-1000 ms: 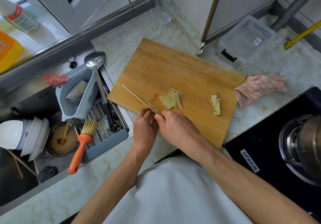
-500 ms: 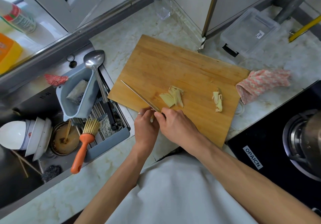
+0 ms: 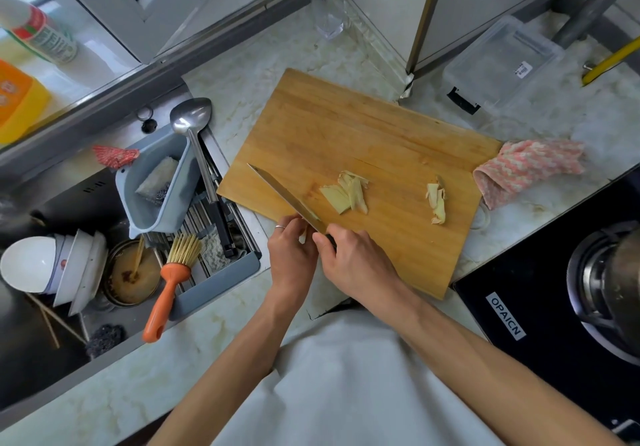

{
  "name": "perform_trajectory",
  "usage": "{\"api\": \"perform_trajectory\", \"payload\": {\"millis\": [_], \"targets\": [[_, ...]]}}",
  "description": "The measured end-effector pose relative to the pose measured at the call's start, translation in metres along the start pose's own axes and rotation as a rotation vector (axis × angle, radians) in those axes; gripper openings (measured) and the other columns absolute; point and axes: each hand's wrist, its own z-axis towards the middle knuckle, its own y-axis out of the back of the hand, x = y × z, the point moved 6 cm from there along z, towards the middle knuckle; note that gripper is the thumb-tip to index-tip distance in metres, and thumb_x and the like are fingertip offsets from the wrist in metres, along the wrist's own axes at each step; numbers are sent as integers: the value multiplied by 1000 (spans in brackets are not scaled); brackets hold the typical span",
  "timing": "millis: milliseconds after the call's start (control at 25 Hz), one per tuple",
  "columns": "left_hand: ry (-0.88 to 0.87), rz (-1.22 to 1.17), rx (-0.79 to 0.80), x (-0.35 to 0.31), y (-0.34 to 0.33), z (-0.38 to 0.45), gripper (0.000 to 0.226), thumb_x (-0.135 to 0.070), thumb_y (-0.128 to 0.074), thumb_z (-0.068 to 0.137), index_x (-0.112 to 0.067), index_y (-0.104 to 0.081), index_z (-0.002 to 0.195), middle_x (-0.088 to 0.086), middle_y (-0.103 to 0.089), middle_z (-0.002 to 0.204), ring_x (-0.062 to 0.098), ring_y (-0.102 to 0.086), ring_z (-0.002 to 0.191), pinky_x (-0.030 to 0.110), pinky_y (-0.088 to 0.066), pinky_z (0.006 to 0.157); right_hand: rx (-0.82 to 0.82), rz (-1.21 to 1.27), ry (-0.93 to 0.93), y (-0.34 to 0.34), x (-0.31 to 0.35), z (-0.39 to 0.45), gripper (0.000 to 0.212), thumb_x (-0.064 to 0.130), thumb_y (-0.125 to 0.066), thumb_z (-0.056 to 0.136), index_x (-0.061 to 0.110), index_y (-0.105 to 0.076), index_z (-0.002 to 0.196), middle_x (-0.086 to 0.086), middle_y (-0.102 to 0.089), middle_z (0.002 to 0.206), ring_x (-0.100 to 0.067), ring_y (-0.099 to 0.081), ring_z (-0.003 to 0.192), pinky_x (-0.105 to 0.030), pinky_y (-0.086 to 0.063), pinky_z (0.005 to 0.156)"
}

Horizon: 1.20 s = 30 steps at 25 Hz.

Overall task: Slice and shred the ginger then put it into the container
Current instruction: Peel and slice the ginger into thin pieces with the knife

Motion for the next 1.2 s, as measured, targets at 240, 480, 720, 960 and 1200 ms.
{"api": "perform_trajectory", "payload": {"millis": [240,480,720,960,1200], "targets": [[34,11,-7,3,0,2,11,8,-61,77,1,-68,75,13,-68,91,23,-56,68,1,-33,63,-32,-1,57,-7,-6,9,36,48,-40,104,17,-47,87,-8,-52,72,-42,-57,77,-37,-36,56],[14,-34,-1,3,-2,1,9,-1,-68,86,-1,-76,91,11,-71,104,22,-67,80,14,-49,74,-65,37,55,1,-21,6,41,46,-44,103,10,-56,86,-5,-52,61,-31,-46,57,-34,-31,52],[-55,-42,-19,2,0,-1,8,-3,-71,88,1,-75,93,15,-71,106,28,-70,94,31,-56,79,-66,210,-18,16,-20,17,47,38,-47,104,15,-40,64,1,-43,53,-16,-39,48,-31,-30,53],[-50,-71,-25,1,-1,0,7,1,-70,87,2,-75,91,17,-69,107,23,-65,85,3,-41,73,-46,93,3,28,1,-15,45,44,-44,104,22,-38,65,2,-46,58,-26,-45,59,-38,-38,55],[-37,-64,-18,4,-2,0,9,6,-69,82,5,-75,88,18,-69,105,20,-60,76,-2,-37,69,-50,-44,-40,26,11,-23,40,50,-37,104,19,-49,81,-1,-50,65,-30,-48,63,-33,-31,55]]}}
